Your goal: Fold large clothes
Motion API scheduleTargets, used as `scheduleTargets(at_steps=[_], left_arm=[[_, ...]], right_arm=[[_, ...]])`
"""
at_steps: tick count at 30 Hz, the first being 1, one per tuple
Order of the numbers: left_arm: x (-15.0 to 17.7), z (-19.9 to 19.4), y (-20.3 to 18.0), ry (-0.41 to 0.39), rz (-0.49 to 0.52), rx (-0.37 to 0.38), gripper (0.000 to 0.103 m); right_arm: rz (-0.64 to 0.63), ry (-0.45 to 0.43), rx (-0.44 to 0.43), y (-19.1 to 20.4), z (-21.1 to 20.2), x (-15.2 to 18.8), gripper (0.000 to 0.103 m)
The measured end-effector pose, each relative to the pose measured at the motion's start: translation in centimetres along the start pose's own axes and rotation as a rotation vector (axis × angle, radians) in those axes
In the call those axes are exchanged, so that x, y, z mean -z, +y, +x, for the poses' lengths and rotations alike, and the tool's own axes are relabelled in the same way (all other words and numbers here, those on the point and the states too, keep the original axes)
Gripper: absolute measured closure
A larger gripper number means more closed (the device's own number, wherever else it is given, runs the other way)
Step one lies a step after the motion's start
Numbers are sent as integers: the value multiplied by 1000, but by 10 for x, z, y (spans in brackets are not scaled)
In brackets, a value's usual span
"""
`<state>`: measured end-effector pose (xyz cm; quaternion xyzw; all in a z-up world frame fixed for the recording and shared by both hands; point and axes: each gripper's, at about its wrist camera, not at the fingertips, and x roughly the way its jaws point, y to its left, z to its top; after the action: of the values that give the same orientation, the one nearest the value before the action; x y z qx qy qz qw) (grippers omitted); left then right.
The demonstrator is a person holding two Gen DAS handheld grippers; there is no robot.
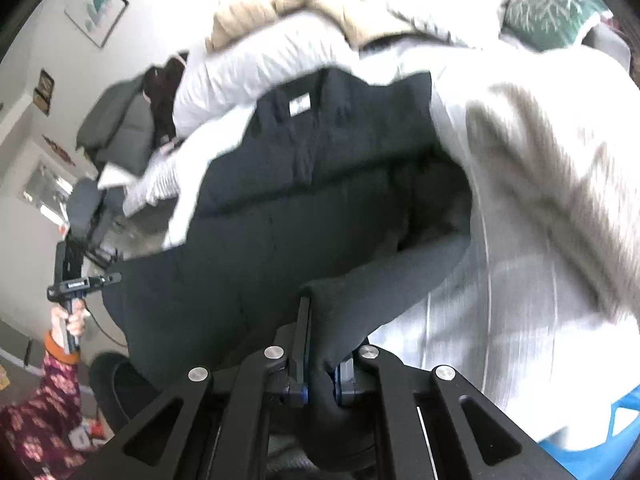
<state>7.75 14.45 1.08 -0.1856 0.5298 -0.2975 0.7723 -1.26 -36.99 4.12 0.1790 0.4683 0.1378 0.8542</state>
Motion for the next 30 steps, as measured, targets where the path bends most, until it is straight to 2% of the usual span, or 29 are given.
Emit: scheduleTargets(at_steps=[6, 10, 16, 19, 20, 21, 22, 24, 27, 30], left_arm=[[-52, 2, -1, -134, -66, 7, 96], [-90, 10, 19, -199, -133, -14, 96], [-151, 51, 71, -224, -247, -48, 95], [-181, 84, 91, -212, -259, -117, 93], [-187, 94, 97, -210, -267, -146, 90], [-194, 103, 105, -201, -280, -163, 80], [-199, 110, 110, -194, -293, -175, 63], [-206, 118, 120, -199, -323, -200, 43], [-214, 108, 128, -253, -334, -186, 37], [-219, 94, 128, -279, -278, -223, 30]], right_arm=[[67, -103, 7, -2, -9, -59, 96], [134, -155, 25, -15, -5, -104, 96], [231, -172, 46, -43, 38, -169, 96], [280, -143, 75, -59, 76, -196, 96], [291, -135, 93, -65, 90, -203, 96], [302, -129, 108, -70, 105, -210, 95], [312, -124, 115, -75, 117, -213, 94], [356, -107, 119, -88, 140, -220, 88], [446, -101, 83, -112, 156, -224, 73], [498, -144, 52, -130, 146, -228, 54]])
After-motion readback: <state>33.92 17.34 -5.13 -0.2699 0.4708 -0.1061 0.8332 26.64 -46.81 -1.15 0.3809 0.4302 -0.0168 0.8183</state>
